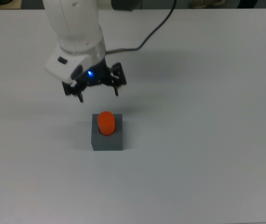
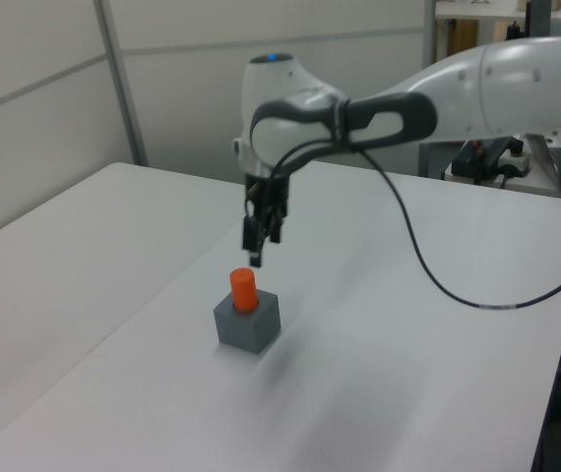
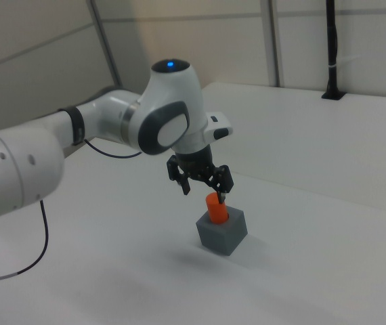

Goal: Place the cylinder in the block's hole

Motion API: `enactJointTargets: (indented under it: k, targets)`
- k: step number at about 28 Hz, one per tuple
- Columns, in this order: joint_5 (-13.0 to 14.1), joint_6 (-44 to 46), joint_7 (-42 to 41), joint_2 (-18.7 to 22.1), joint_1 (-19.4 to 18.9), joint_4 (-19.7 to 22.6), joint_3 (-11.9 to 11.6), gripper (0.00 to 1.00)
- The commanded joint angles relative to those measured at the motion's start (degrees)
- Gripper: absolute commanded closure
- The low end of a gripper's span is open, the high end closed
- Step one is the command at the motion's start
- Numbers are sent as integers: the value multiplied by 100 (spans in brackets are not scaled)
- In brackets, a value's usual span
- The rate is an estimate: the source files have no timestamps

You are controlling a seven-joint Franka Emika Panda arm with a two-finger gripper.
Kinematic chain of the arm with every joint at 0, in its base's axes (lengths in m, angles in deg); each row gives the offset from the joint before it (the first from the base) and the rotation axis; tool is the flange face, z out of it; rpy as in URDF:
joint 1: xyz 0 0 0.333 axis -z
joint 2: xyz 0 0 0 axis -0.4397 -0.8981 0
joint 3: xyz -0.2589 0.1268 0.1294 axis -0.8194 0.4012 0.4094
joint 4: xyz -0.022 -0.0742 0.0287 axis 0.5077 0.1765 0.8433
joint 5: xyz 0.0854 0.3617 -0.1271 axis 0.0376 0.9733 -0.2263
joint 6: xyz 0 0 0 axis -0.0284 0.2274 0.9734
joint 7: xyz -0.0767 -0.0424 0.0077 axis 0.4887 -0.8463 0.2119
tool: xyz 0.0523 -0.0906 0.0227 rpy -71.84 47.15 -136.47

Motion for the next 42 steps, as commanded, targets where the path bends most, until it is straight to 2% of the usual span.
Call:
enactJointTargets:
  k: [1, 14, 30, 42]
  targets:
    - [-162, 688, -8, 380, 0, 97, -238, 0]
    - [-338, 855, 53, 432, 27, 106, -440, 0]
    - [-927, 1400, 141, 696, 27, 97, -449, 0]
    - [-945, 1426, 133, 644, 18, 132, -405, 0]
